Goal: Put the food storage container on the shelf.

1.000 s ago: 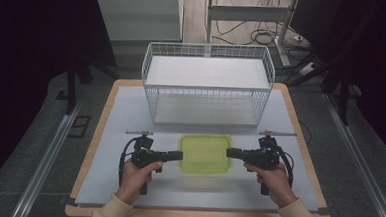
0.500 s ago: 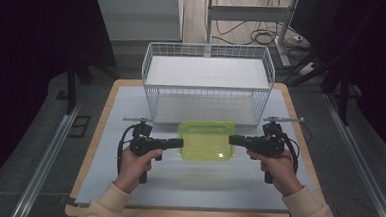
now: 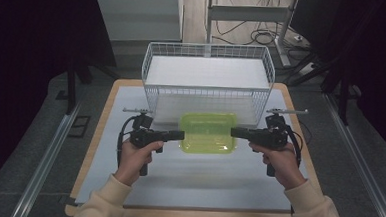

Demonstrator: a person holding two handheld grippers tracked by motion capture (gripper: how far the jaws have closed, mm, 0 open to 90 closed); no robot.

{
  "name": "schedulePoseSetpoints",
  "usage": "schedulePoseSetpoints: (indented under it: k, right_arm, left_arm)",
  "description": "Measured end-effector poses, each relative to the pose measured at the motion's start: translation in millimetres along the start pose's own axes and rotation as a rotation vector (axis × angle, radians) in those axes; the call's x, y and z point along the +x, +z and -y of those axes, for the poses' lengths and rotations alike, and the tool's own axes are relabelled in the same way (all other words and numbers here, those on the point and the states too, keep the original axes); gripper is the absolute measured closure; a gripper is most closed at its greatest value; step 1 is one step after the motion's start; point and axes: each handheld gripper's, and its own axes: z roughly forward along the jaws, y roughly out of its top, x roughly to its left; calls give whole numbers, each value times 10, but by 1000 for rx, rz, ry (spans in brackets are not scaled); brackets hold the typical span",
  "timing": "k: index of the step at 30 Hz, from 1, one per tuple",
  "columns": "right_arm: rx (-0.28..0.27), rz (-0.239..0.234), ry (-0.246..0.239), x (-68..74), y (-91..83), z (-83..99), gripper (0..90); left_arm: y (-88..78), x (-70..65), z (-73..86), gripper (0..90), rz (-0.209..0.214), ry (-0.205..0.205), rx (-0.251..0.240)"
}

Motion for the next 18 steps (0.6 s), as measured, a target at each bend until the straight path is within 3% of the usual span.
schedulePoseSetpoints:
  k: [18]
  right_arm:
    - [-33, 9, -30, 68, -91, -375, 807]
  left_arm:
    - [-46, -153, -409, 823, -14, 25, -17]
